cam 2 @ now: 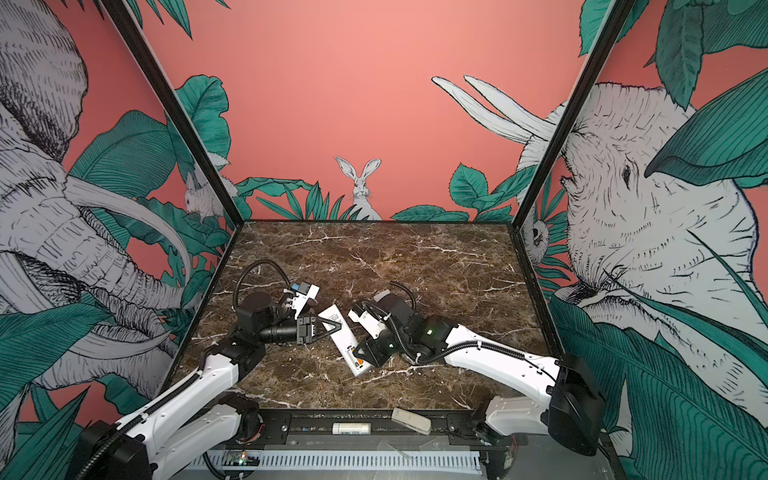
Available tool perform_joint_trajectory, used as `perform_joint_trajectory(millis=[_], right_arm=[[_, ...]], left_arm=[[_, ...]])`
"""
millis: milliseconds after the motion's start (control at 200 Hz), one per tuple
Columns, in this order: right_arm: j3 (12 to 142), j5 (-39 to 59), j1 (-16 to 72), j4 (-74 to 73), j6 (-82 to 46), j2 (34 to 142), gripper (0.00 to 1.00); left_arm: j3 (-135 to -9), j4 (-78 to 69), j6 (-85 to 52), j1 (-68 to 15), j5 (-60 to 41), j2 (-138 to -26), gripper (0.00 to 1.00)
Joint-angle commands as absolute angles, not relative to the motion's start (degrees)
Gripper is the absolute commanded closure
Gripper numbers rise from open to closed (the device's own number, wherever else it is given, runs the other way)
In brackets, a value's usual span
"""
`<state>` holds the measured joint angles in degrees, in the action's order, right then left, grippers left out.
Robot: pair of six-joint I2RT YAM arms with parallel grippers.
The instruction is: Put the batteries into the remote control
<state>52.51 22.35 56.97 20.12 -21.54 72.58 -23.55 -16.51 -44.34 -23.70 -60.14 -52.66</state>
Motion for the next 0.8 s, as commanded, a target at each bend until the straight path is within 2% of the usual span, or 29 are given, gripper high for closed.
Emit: perform_joint_trajectory(millis=[0,85,205,295,520,640,795], right_arm=[[51.59,20.09,56.86,19.84,-22.11,73.49,0.79],[51.26,19.79,56.84,19.87,-22.15,73.28,0.76],[50.08,16.44,56.82,20.37,-23.41,70.36,0.53],[48.67,13.06,56.82,21.22,-24.97,66.33,0.43],[47.91,-4.07,56.68,33.38,-28.44,58.68,0.30],[50.31,-12.74,56.33,39.57,-27.33,57.95,0.17],[55.89,-14.11,53.79,43.41,-22.85,64.24,0.11]], left_arm=[[-26.03,-17.39,-43.93,-23.99,-62.42,-50.76,1.00],[-26.44,-16.11,-42.81,-23.93,-62.11,-50.63,1.00],[-28.36,-5.27,-35.51,-23.99,-58.23,-50.35,1.00],[-29.49,-0.08,-31.85,-23.99,-54.16,-50.11,1.00],[-28.36,2.78,-29.68,-23.99,-43.98,-49.39,1.00],[-27.81,3.16,-29.58,-23.93,-41.62,-49.51,1.00],[-29.60,7.19,-27.73,-24.00,-41.97,-49.45,1.00]])
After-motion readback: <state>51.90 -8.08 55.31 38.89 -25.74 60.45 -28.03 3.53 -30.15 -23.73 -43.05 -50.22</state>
